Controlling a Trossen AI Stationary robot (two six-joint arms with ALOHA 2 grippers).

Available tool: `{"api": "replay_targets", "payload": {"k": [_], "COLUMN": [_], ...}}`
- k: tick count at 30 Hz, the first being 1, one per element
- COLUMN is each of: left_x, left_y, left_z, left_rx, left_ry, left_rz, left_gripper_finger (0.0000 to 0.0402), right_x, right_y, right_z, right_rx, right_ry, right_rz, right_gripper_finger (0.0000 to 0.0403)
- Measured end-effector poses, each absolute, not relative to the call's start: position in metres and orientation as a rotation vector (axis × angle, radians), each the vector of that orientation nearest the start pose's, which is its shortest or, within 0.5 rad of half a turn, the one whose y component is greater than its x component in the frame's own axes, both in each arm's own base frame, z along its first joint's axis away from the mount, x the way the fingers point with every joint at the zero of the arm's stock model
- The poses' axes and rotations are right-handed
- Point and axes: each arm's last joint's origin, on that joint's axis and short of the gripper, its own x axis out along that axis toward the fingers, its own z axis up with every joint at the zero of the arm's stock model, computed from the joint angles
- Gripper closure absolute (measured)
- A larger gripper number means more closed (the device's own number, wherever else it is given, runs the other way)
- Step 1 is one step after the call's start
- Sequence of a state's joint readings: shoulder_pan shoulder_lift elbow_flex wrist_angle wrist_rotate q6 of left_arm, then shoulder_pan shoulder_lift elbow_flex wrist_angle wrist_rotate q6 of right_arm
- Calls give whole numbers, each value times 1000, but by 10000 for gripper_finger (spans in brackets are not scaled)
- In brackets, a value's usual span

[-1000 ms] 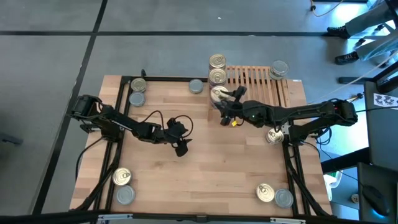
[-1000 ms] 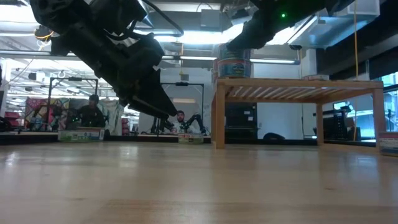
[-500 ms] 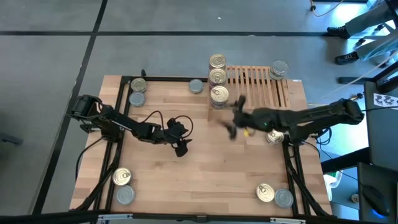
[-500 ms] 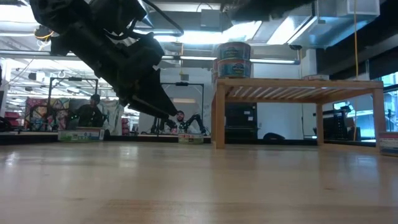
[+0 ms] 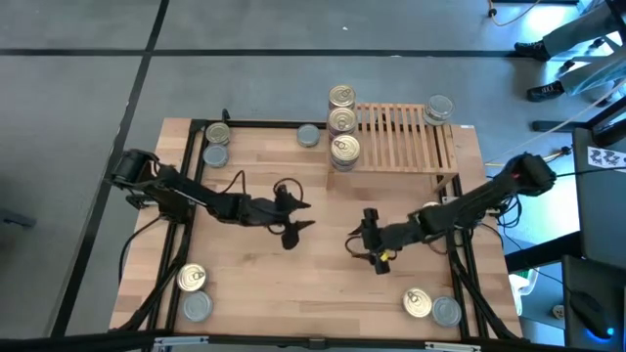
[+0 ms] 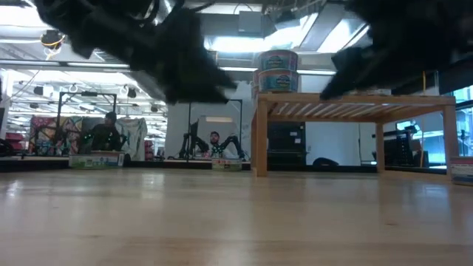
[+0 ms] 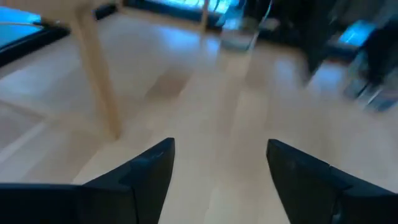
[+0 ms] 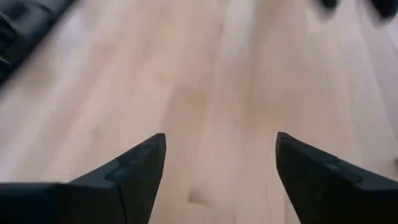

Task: Stack canned seafood by type on shelf
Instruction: Put the blue-pink tuna can on the shelf

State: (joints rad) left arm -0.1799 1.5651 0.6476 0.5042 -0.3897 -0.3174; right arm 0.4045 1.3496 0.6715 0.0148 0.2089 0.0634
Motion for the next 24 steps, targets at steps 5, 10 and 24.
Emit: {"api": "replay_targets", "payload": {"k": [5, 10, 24], "left_x": [310, 299, 196], "left_y": [-65, -94, -173], "left_z": [195, 213, 203], "left_rx": [-117, -121, -614], "left_ry": [472, 843, 1638], "left_rz": [131, 169, 424], "left_gripper_finger": [149, 149, 149], "right_x": [254, 261, 267], "right_y": [108, 110, 111], "right_z": [167, 152, 153], "right_rx": [-162, -173, -234], "right_ry": [645, 658, 586], "right_rz": [146, 145, 101], "right_gripper_finger": [111, 111, 111]}}
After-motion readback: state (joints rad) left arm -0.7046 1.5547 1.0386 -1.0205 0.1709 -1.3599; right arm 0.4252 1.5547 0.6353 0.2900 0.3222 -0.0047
